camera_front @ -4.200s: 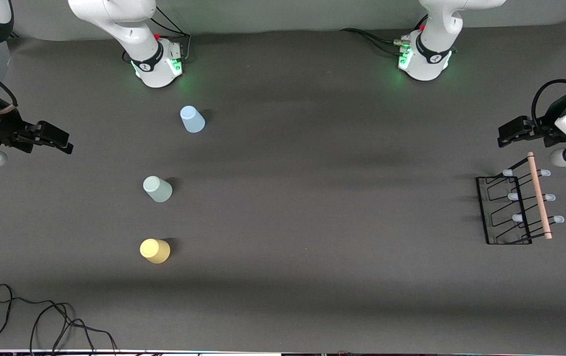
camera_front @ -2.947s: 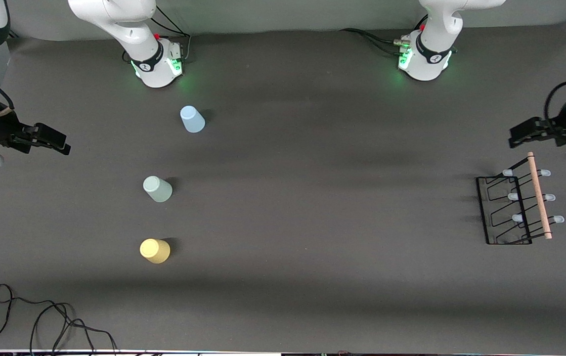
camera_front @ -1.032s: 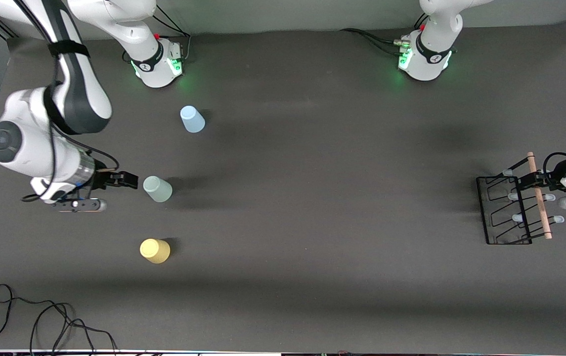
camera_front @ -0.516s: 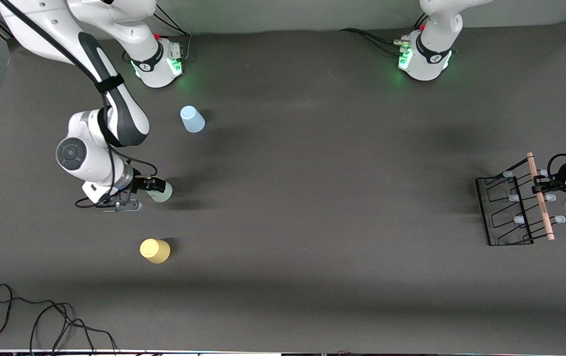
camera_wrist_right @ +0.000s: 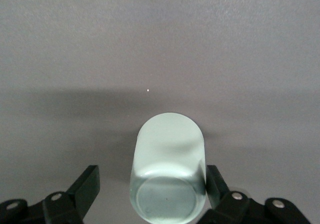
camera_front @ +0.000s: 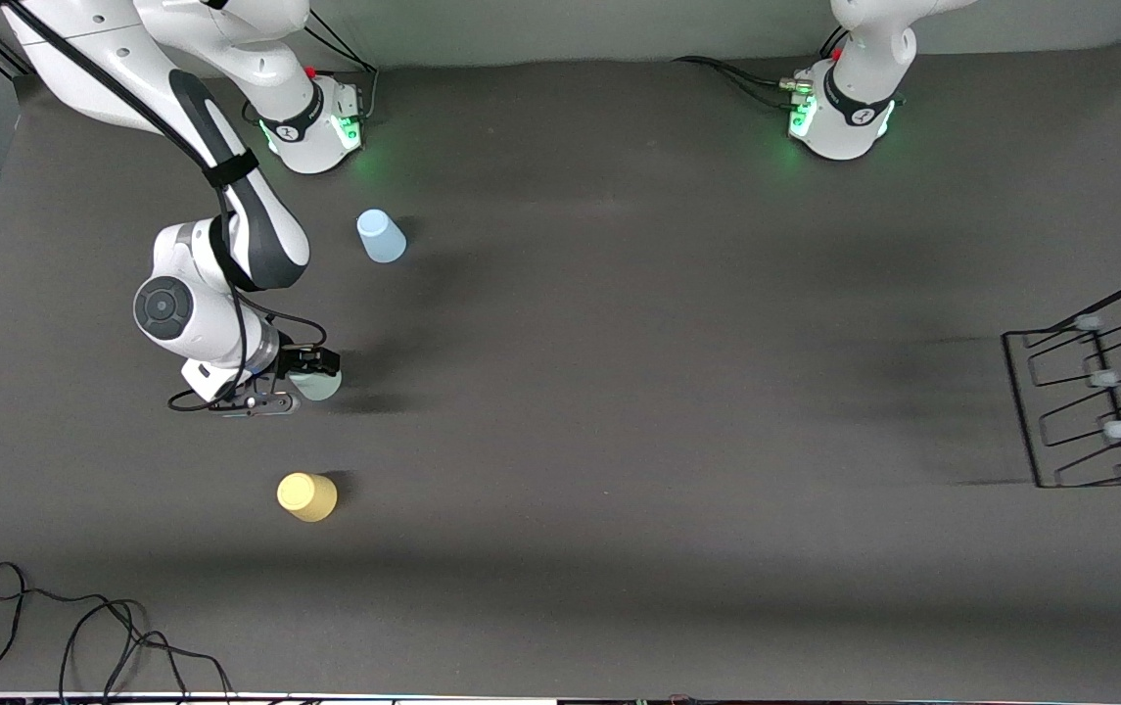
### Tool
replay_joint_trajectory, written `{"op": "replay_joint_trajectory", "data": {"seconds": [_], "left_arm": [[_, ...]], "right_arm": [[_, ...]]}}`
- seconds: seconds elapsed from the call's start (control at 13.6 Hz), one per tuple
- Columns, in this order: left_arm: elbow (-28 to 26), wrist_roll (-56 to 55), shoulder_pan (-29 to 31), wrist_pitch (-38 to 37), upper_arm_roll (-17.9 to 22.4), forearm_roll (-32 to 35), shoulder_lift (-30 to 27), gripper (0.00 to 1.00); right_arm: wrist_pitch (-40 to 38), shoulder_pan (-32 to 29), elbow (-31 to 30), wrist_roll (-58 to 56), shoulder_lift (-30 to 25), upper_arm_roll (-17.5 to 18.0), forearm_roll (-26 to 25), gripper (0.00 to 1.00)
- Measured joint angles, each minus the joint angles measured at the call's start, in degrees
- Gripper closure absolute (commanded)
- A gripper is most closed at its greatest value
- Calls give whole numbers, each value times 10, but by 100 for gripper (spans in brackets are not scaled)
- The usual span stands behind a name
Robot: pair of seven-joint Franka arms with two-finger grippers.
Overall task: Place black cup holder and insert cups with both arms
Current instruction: 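Lift the mint cup with the right gripper while the left gripper grasps the rack, then slide the black rack to mid-table with the left gripper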
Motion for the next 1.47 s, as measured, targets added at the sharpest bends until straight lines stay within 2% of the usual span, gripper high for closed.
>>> {"op": "replay_joint_trajectory", "data": {"seconds": [0.15, 0.29, 0.37, 0.59, 0.81, 1.03, 1.18, 1.47], "left_arm": [[50, 0, -4, -62, -1, 0, -2, 100], [67, -15, -27, -88, -7, -3, -1, 100], [69, -48, -50, -92, -10, -4, -1, 100], [69, -200, -160, -101, -21, -10, 2, 100], [69, -366, -280, -99, -28, -29, 5, 100], [69, -524, -399, -51, -29, -33, 19, 100], [70, -592, -463, -18, -29, -33, 33, 100], [81, -695, -572, 43, -29, -32, 78, 100]], "right_arm": [[0, 0, -4, 0, 0, -1, 0, 29], [0, 0, -5, 0, 0, -2, 0, 56], [-2, 0, -6, 0, 0, -2, 0, 66], [-44, -1, 7, 0, -1, -8, 0, 84], [-143, -3, 66, 0, -7, -15, 0, 85], [-168, -3, 93, 0, -24, -15, 0, 86], [-199, -2, 118, 1, -34, -14, 0, 91], [-283, 1, 202, 32, -43, -11, 5, 91]]}}
